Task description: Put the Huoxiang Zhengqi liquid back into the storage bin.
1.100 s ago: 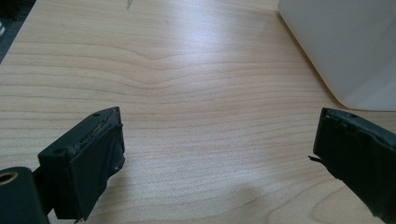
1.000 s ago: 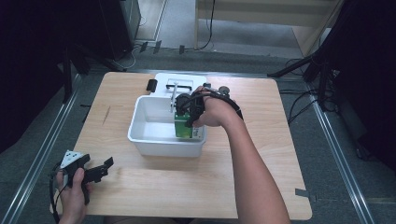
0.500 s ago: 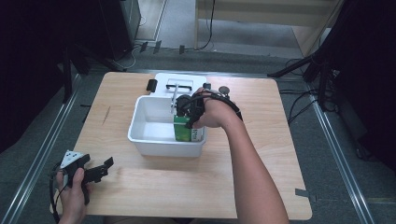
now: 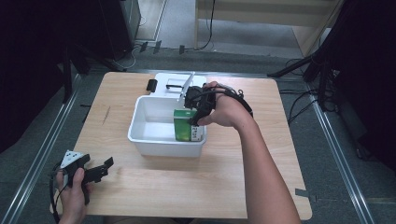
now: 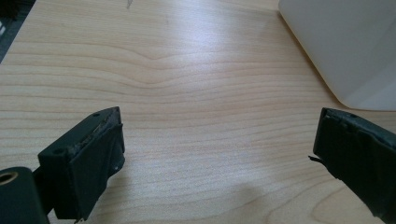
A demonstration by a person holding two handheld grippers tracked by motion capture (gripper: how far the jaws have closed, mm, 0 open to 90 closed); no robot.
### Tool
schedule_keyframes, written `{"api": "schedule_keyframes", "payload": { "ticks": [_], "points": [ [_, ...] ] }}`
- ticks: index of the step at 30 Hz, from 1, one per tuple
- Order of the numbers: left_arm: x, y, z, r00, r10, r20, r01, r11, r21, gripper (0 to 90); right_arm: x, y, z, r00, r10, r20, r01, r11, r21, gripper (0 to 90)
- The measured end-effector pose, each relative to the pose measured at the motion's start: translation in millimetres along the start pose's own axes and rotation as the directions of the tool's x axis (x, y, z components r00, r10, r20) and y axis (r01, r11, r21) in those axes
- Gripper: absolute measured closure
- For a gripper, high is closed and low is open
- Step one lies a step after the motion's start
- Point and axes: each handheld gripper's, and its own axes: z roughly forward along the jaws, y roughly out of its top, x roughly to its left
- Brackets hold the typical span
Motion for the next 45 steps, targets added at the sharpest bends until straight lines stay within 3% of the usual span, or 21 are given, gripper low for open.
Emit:
{"api": "schedule_keyframes", "payload": {
  "ticks": [3,9,12,17,20,21,22,23,24,25,28,33,34,36,37,38,41,42,43,44,45],
  "points": [
    [0.0,0.0,0.0,1.0000,0.002,-0.001,-0.002,1.0000,0.001,3.0,-0.7,-6.4,-9.3,0.9980,0.059,0.023,-0.058,0.997,-0.043,34.2],
    [-0.5,-0.1,0.2,1.0000,0.000,-0.004,0.000,1.0000,-0.001,3.0,-2.4,-25.7,-24.8,0.9852,0.158,0.068,-0.147,0.980,-0.137,30.7],
    [-0.7,-0.1,0.4,1.0000,0.000,-0.005,0.000,1.0000,-0.001,3.0,-4.0,-37.5,-30.2,0.9748,0.202,0.094,-0.186,0.969,-0.163,29.7],
    [-0.9,-0.1,0.5,1.0000,0.001,-0.006,-0.001,1.0000,0.000,3.0,-7.5,-63.6,-38.1,0.9465,0.297,0.126,-0.262,0.936,-0.235,29.3],
    [-1.0,0.0,0.4,1.0000,0.001,-0.006,-0.001,1.0000,0.002,3.0,-9.2,-81.2,-40.6,0.9219,0.363,0.136,-0.316,0.907,-0.280,28.8],
    [-1.0,0.0,0.5,1.0000,0.001,-0.006,-0.001,1.0000,0.001,3.0,-9.2,-81.2,-40.6,0.9219,0.363,0.136,-0.316,0.907,-0.280,28.8],
    [-1.0,0.0,0.4,1.0000,0.002,-0.007,-0.002,1.0000,0.002,3.0,-9.7,-94.2,-41.8,0.9031,0.406,0.139,-0.349,0.882,-0.316,28.5],
    [-1.0,0.0,0.4,1.0000,0.002,-0.007,-0.002,1.0000,0.002,3.0,-9.7,-94.2,-41.8,0.9031,0.406,0.139,-0.349,0.882,-0.316,28.5],
    [-1.0,0.0,0.4,1.0000,0.004,-0.007,-0.004,1.0000,0.003,3.0,-9.5,-103.5,-42.1,0.8926,0.431,0.133,-0.365,0.863,-0.349,28.3],
    [-1.1,-0.1,0.4,1.0000,0.003,-0.008,-0.003,1.0000,0.005,3.0,-8.7,-108.3,-42.0,0.8878,0.443,0.125,-0.374,0.853,-0.364,28.4],
    [-1.0,0.0,0.2,0.9999,0.008,-0.008,-0.008,0.9999,0.009,3.0,-7.0,-118.2,-41.1,0.8806,0.457,0.126,-0.383,0.843,-0.378,28.3],
    [-1.1,-0.1,0.2,0.9999,0.007,-0.009,-0.007,0.9999,0.007,3.0,-0.6,-140.5,-36.4,0.8493,0.510,0.137,-0.413,0.803,-0.429,28.3],
    [-1.1,-0.1,0.2,0.9999,0.007,-0.009,-0.007,0.9999,0.007,3.0,-0.6,-140.5,-36.4,0.8493,0.510,0.137,-0.413,0.803,-0.429,28.3],
    [-1.2,-0.1,0.2,0.9999,0.009,-0.011,-0.009,0.9999,0.008,3.0,1.6,-151.5,-34.5,0.8276,0.542,0.147,-0.430,0.781,-0.454,28.5],
    [-1.2,-0.1,0.2,0.9999,0.009,-0.011,-0.009,0.9999,0.008,3.0,1.6,-151.5,-34.5,0.8276,0.542,0.147,-0.430,0.781,-0.454,28.5],
    [-1.2,-0.1,0.2,0.9999,0.009,-0.011,-0.009,0.9999,0.008,3.0,2.7,-160.4,-33.3,0.8097,0.568,0.148,-0.444,0.758,-0.478,28.9],
    [-1.2,0.0,0.3,0.9999,0.009,-0.013,-0.009,0.9999,0.009,3.0,4.9,-175.4,-32.7,0.7812,0.603,0.163,-0.449,0.724,-0.523,30.2],
    [-1.3,0.0,0.3,0.9999,0.009,-0.014,-0.009,0.9999,0.009,3.0,4.9,-175.4,-32.7,0.7812,0.603,0.163,-0.449,0.724,-0.523,30.2],
    [-1.3,0.0,0.3,0.9999,0.010,-0.014,-0.010,0.9999,0.010,3.0,5.8,-180.0,-32.4,0.7723,0.614,0.162,-0.454,0.711,-0.537,30.2],
    [-1.4,0.0,0.3,0.9998,0.011,-0.015,-0.010,0.9999,0.011,3.0,8.0,-189.3,-31.9,0.7537,0.638,0.159,-0.460,0.685,-0.566,30.4],
    [-1.3,0.0,0.3,0.9998,0.012,-0.015,-0.012,0.9999,0.009,3.0,9.0,-194.0,-31.5,0.7445,0.648,0.162,-0.459,0.673,-0.580,30.4]
  ]
}}
